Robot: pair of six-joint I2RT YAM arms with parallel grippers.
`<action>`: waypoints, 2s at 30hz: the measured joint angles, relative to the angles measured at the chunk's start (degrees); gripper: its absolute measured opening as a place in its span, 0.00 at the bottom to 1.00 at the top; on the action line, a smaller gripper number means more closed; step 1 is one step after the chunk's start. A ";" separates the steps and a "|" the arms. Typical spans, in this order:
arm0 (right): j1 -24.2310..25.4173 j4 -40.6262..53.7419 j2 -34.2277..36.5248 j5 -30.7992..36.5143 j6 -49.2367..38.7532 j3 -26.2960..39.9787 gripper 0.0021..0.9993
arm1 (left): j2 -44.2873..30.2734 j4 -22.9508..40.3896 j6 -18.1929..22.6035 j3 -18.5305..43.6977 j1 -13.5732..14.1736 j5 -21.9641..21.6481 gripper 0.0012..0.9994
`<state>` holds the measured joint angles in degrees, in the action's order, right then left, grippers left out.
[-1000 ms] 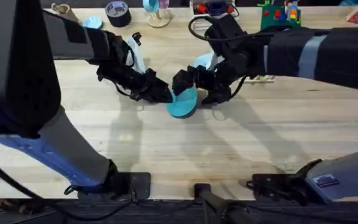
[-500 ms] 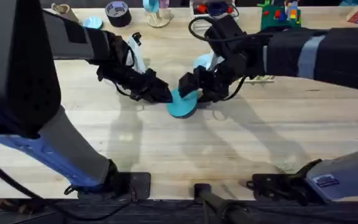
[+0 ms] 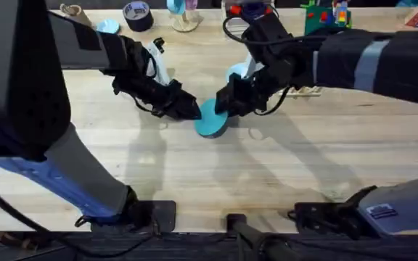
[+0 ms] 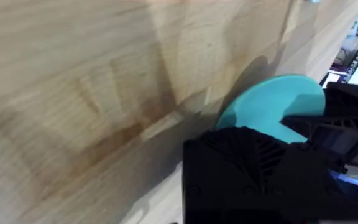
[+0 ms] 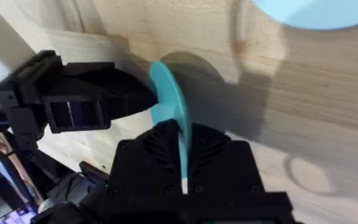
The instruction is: Pick up the plates from the table one by one and place each into a slot on the dish rack.
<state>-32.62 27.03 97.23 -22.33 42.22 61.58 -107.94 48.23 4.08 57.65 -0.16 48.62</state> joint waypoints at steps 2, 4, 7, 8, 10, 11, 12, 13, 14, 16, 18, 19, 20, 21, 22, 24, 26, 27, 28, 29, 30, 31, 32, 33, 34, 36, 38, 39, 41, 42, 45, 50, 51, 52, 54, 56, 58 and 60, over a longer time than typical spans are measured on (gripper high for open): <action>0.02 0.02 0.00 -0.23 0.00 0.00 0.03 | 0.00 0.00 0.00 0.00 0.00 0.08 0.04; 0.06 0.01 0.00 -0.45 0.00 0.00 0.03 | 0.00 0.00 0.02 0.00 0.00 0.19 0.04; 0.17 -0.12 0.00 -0.66 0.00 0.00 0.03 | 0.00 0.15 0.03 0.04 -0.04 0.30 0.04; 0.17 -0.11 0.00 -0.90 -0.05 0.00 0.03 | 0.02 0.30 0.04 0.12 -0.04 0.27 0.04; 0.19 -0.19 0.00 -1.32 -0.86 0.00 0.02 | 0.03 1.25 0.43 0.60 -0.02 -0.13 0.04; 0.17 -0.32 0.00 -1.55 -1.62 0.00 0.03 | 0.22 1.98 0.87 0.99 -0.01 -0.57 0.04; 0.13 -0.54 0.00 -1.89 -2.45 0.00 0.03 | 0.51 2.65 1.38 1.38 0.02 -1.22 0.04; 0.05 -0.70 0.00 -2.04 -3.41 0.00 0.03 | 1.08 3.57 2.07 2.03 0.14 -2.20 0.04; -0.02 -0.74 -0.12 -2.11 -4.31 0.00 0.03 | 1.76 4.85 2.82 2.81 0.24 -2.88 0.04; -0.16 -0.76 -0.49 -2.00 -5.76 0.00 0.03 | 3.63 7.29 4.11 4.83 0.31 -3.80 0.04; -0.17 -0.55 -1.35 -1.48 -7.26 -0.02 0.03 | 6.46 9.56 5.52 7.91 0.35 -4.71 0.04; -0.16 -0.44 -1.98 -1.20 -8.12 -0.02 0.03 | 7.79 10.55 6.01 9.47 0.35 -5.07 0.04; -0.13 -0.15 -2.62 -0.69 -8.97 -0.02 0.03 | 9.35 11.74 6.61 11.31 0.35 -5.47 0.04; 0.06 0.22 -3.37 -0.19 -9.82 -0.04 0.03 | 10.88 13.13 7.19 13.14 0.35 -6.08 0.04; 0.31 0.31 -4.06 0.15 -10.69 -0.04 0.03 | 12.28 14.59 7.65 14.93 0.35 -6.73 0.04; 1.13 0.38 -5.70 0.64 -12.25 -0.04 0.03 | 14.66 16.99 8.21 18.01 0.35 -8.18 0.04; 2.25 0.42 -7.67 1.05 -13.69 -0.07 0.03 | 16.94 19.63 8.64 21.10 0.35 -10.18 0.04; 2.93 0.57 -8.88 1.45 -14.36 -0.07 0.03 | 17.99 20.84 8.83 22.44 0.35 -11.27 0.04; 3.54 0.85 -10.02 1.83 -14.97 -0.05 0.03 | 18.96 21.89 8.94 23.65 0.35 -12.32 0.04; 4.21 1.29 -11.28 2.19 -15.67 -0.07 0.03 | 20.02 22.99 9.07 24.87 0.35 -13.51 0.04; 4.88 1.81 -12.52 2.67 -16.37 -0.07 0.03 | 20.85 23.90 9.16 25.79 0.35 -14.47 0.04; 5.52 2.35 -13.71 3.11 -17.17 -0.07 0.03 | 21.84 24.97 9.26 26.85 0.35 -15.57 0.04; 6.12 2.89 -14.85 3.40 -17.96 -0.07 0.03 | 22.68 25.66 9.31 27.67 0.35 -16.45 0.04; 6.84 3.60 -16.17 3.65 -18.97 -0.07 0.03 | 23.64 26.32 9.36 28.47 0.35 -17.36 0.04; 7.51 4.45 -17.39 3.92 -19.87 -0.05 0.03 | 24.51 26.99 9.46 29.15 0.35 -18.19 0.04; 8.75 6.93 -19.68 4.90 -21.44 -0.02 0.03 | 26.13 28.29 9.49 30.23 0.35 -19.53 0.04; 9.90 10.37 -21.49 6.43 -23.25 0.43 0.03 | 27.69 29.27 9.53 31.07 0.35 -20.63 0.04; 10.43 12.16 -22.19 7.41 -24.27 0.90 0.03 | 28.32 29.67 9.64 31.37 0.35 -21.14 0.04; 11.31 16.07 -23.25 9.84 -26.47 2.77 0.03 | 29.78 30.47 9.68 31.66 0.35 -22.07 0.04; 11.67 18.30 -23.58 11.36 -27.78 4.29 0.03 | 30.49 30.84 9.70 31.67 0.35 -22.62 0.04; 12.21 23.60 -23.91 15.18 -30.83 8.98 0.03 | 32.01 31.58 9.70 31.67 0.35 -24.06 0.04; 12.34 29.57 -24.00 22.08 -34.69 16.95 0.03 | 34.81 31.95 9.73 31.67 0.35 -26.64 0.04; 12.34 30.37 -24.02 23.27 -35.16 18.17 0.03 | 35.35 31.95 9.73 31.67 0.35 -27.10 0.04; 12.34 31.21 -24.04 24.57 -35.55 19.41 0.03 | 35.86 31.96 9.73 31.67 0.35 -27.48 0.04; 12.40 32.63 -24.11 26.93 -36.30 21.46 0.03 | 36.88 31.98 9.75 31.67 0.35 -28.24 0.04; 12.41 34.16 -24.11 29.37 -36.73 23.14 0.03 | 37.82 31.98 9.78 31.67 0.35 -29.22 0.04; 12.39 35.70 -24.11 32.02 -37.12 24.42 0.03 | 38.67 31.98 9.90 31.67 0.35 -30.39 0.04; 12.41 37.30 -24.12 34.81 -37.72 25.20 0.03 | 39.31 32.01 9.92 31.71 0.35 -31.55 0.04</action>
<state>-20.21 64.33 73.11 12.48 4.50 86.79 -68.63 80.23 14.00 89.36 0.19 17.07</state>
